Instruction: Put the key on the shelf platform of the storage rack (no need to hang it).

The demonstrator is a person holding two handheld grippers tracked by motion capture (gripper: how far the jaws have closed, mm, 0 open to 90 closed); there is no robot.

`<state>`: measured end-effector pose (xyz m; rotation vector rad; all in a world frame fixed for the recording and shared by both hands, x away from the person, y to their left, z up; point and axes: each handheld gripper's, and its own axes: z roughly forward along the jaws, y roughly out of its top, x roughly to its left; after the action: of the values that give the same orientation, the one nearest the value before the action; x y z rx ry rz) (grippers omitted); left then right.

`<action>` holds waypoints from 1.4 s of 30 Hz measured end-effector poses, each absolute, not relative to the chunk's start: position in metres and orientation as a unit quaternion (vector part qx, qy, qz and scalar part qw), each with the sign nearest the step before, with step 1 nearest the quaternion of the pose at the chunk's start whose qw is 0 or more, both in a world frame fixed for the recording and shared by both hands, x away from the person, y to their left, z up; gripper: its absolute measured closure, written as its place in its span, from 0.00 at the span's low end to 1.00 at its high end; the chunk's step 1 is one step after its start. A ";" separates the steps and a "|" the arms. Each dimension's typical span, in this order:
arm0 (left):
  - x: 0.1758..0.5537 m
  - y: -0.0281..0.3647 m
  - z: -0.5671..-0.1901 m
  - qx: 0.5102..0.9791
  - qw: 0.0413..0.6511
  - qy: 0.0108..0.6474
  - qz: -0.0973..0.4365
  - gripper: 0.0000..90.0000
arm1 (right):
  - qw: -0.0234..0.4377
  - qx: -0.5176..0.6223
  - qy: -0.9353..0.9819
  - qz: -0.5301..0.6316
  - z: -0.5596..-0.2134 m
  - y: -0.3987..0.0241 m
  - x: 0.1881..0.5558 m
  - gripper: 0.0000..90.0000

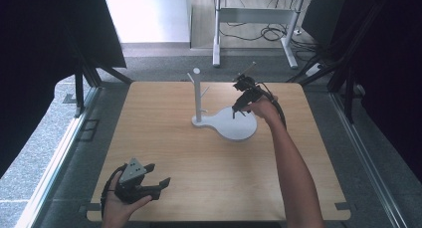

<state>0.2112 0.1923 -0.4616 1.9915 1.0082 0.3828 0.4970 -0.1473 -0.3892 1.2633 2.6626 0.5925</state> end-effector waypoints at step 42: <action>0.211 0.192 -0.462 0.797 0.424 0.403 0.154 0.30 | 0.052 0.443 0.875 0.190 -0.452 -0.144 0.511 0.75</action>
<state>0.2113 0.1921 -0.4619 1.9932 1.0074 0.3853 0.5105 -0.1442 -0.4521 1.3463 2.6602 0.5770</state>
